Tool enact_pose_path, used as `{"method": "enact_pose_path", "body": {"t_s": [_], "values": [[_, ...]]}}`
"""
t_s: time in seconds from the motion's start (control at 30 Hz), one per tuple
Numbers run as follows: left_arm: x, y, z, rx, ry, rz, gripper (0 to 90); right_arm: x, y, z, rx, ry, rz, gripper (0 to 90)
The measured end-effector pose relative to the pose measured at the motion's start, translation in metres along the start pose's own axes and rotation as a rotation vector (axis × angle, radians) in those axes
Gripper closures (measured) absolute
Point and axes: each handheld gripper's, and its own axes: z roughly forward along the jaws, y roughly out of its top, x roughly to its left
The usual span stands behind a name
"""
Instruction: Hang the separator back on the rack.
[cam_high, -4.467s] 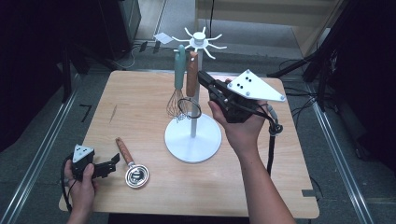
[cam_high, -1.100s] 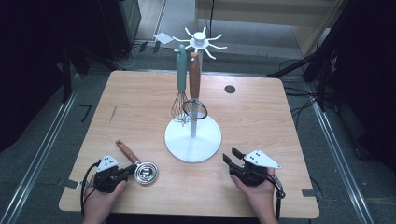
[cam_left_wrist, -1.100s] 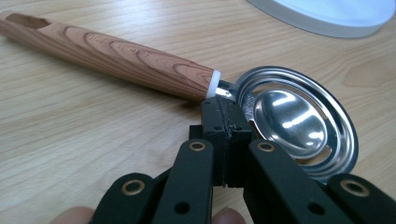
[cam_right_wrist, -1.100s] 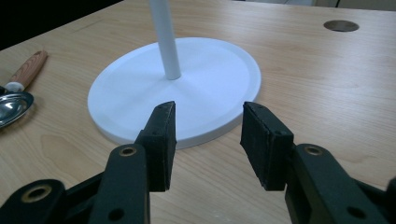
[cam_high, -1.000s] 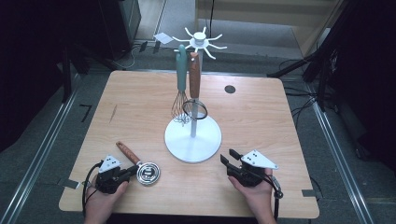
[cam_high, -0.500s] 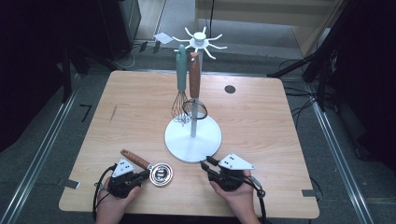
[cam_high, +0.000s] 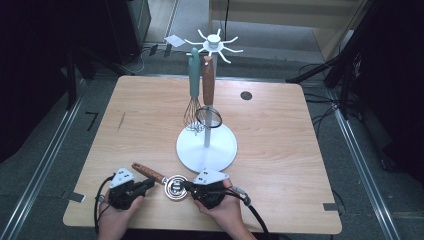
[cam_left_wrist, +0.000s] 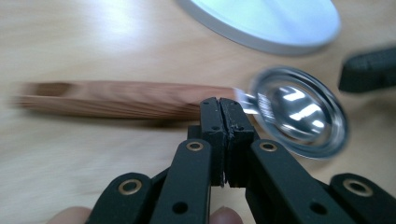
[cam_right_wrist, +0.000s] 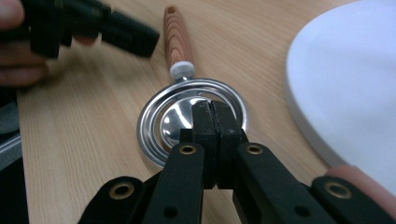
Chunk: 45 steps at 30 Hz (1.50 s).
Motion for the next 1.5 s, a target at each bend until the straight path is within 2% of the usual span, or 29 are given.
{"method": "enact_pose_path", "body": {"t_s": [0.1,0.17,0.2,0.33,0.53,0.7,0.8,1.0,1.23,1.5], "values": [[0.022,0.002,-0.006,-0.029,0.047,-0.052,88.7,0.003,0.001,0.009,0.037,-0.005,-0.008,90.0],[0.034,0.002,-0.007,-0.036,0.067,-0.090,88.2,0.005,0.000,0.013,0.059,-0.013,-0.017,90.0],[0.039,0.002,-0.007,-0.034,0.074,-0.096,88.1,0.005,0.000,0.014,0.067,-0.014,-0.022,90.0],[0.043,0.001,-0.007,-0.039,0.084,-0.110,87.9,0.004,-0.001,0.012,0.080,-0.015,-0.029,90.0],[0.038,0.001,-0.005,-0.026,0.079,-0.104,86.7,-0.003,-0.007,0.000,0.079,-0.021,-0.025,90.0],[0.035,0.002,0.000,-0.023,0.079,-0.100,87.1,-0.010,-0.016,-0.013,0.071,-0.038,0.007,90.0],[0.030,0.003,0.005,0.000,0.081,-0.087,87.6,-0.013,-0.020,-0.020,0.074,-0.044,0.008,90.0],[0.017,0.004,0.013,0.021,0.064,-0.064,88.0,-0.014,-0.030,-0.030,0.095,-0.038,0.011,88.0],[0.000,0.005,0.020,0.043,0.035,-0.028,87.8,-0.019,-0.038,-0.042,0.091,-0.046,0.032,88.2],[-0.021,0.005,0.031,0.074,0.003,0.014,88.1,-0.026,-0.046,-0.057,0.094,-0.081,0.043,90.0]]}}
